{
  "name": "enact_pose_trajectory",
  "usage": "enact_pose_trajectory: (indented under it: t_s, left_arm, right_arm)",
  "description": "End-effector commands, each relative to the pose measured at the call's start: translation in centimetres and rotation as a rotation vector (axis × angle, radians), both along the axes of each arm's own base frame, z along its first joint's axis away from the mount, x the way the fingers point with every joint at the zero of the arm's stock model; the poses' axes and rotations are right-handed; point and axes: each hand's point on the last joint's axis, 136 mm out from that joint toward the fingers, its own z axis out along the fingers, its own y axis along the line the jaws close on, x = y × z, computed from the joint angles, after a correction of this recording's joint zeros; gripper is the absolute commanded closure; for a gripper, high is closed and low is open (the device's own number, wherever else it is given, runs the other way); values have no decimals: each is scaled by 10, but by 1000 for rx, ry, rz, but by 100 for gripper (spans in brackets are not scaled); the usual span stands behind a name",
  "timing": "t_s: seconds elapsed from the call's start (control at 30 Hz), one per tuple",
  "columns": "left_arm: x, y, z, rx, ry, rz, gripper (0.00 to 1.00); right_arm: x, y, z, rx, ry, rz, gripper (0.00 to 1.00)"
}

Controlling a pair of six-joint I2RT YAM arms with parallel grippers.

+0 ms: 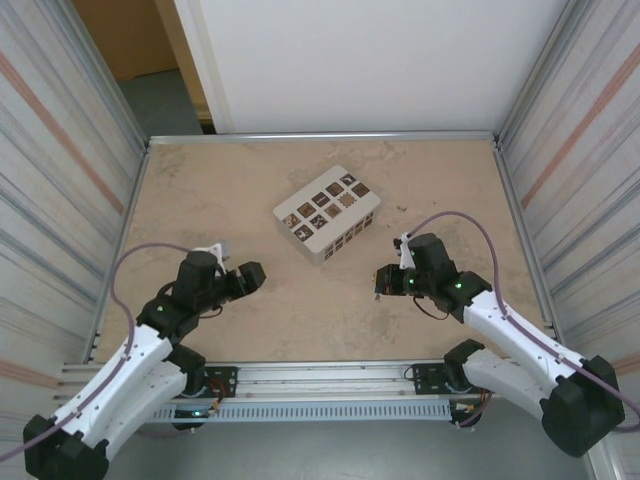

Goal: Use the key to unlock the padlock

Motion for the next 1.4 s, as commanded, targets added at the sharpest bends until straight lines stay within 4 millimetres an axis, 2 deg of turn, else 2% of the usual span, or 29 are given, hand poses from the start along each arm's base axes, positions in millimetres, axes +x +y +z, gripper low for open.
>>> enact_pose_trajectory:
  t_s: [0.0, 0.23, 0.47, 0.8, 1.37]
  left_arm:
    - [-8, 17, -13, 27, 29, 71, 21]
    - [-15, 24, -20, 18, 35, 98, 17]
    - [-17, 27, -22, 31, 45, 107, 16]
    - [-18, 33, -24, 50, 60, 125, 15]
    - [-18, 36, -24, 57, 65, 134, 15]
  right_arm:
    - [-6, 6, 0, -56, 13, 59, 100]
    - [-19, 25, -21, -114, 86, 158, 100]
    - [-21, 36, -43, -157, 136, 192, 100]
    - [-18, 40, -70, -198, 198, 185, 100]
    - [-19, 43, -93, -219, 253, 203, 100]
